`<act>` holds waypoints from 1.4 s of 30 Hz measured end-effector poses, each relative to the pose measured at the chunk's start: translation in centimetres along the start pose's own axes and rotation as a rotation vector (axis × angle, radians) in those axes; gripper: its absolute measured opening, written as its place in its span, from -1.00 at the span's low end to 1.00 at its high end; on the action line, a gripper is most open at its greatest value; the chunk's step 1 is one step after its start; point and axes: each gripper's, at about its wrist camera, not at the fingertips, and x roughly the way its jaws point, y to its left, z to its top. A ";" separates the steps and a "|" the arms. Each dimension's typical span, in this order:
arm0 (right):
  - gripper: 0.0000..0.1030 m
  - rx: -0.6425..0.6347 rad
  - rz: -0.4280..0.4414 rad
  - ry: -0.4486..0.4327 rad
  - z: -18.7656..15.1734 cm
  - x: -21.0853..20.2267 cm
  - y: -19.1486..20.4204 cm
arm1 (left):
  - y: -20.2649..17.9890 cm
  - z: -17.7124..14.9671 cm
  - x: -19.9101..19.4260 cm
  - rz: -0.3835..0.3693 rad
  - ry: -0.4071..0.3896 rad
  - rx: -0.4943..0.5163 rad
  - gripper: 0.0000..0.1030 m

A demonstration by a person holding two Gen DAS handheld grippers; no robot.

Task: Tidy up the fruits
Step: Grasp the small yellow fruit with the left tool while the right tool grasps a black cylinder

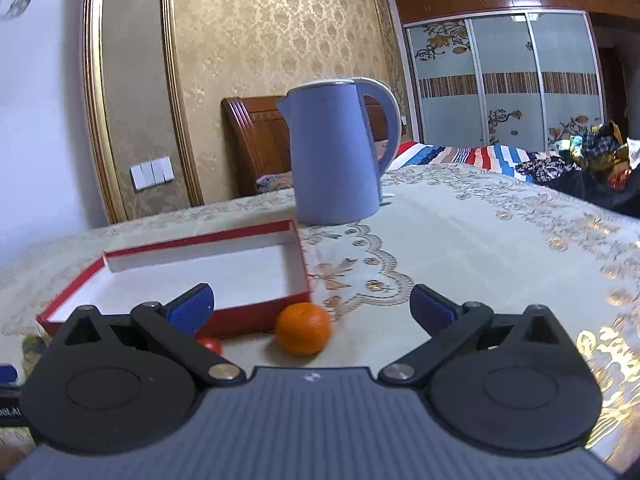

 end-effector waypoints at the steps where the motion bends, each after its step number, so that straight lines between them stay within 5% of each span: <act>1: 1.00 -0.002 -0.008 0.001 0.0 0.0 -0.2 | 0.0 0.0 0.1 -0.012 0.001 0.002 0.98; 6: 1.00 0.002 -0.030 -0.004 -0.1 -0.1 -1.2 | 0.1 0.0 0.3 -0.031 -0.005 0.002 0.93; 13: 1.00 -0.063 -0.015 0.006 -0.5 -0.1 -0.2 | -0.6 -0.1 0.3 0.011 -0.004 0.076 0.16; 21: 1.00 -0.065 -0.015 0.037 -0.9 0.5 0.0 | -0.6 -0.4 0.3 0.030 0.000 0.085 0.15; 26: 1.00 -0.083 -0.012 0.059 -0.9 0.7 -0.1 | 0.8 0.2 1.5 -0.028 0.049 0.015 0.13; 34: 1.00 0.003 0.028 0.175 -0.8 1.8 -2.2 | 1.5 -0.2 1.1 0.020 0.026 -0.038 -0.44; 42: 1.00 -0.150 0.129 0.188 -1.8 -0.7 1.5 | 1.8 -0.3 1.0 0.023 0.020 -0.051 -0.46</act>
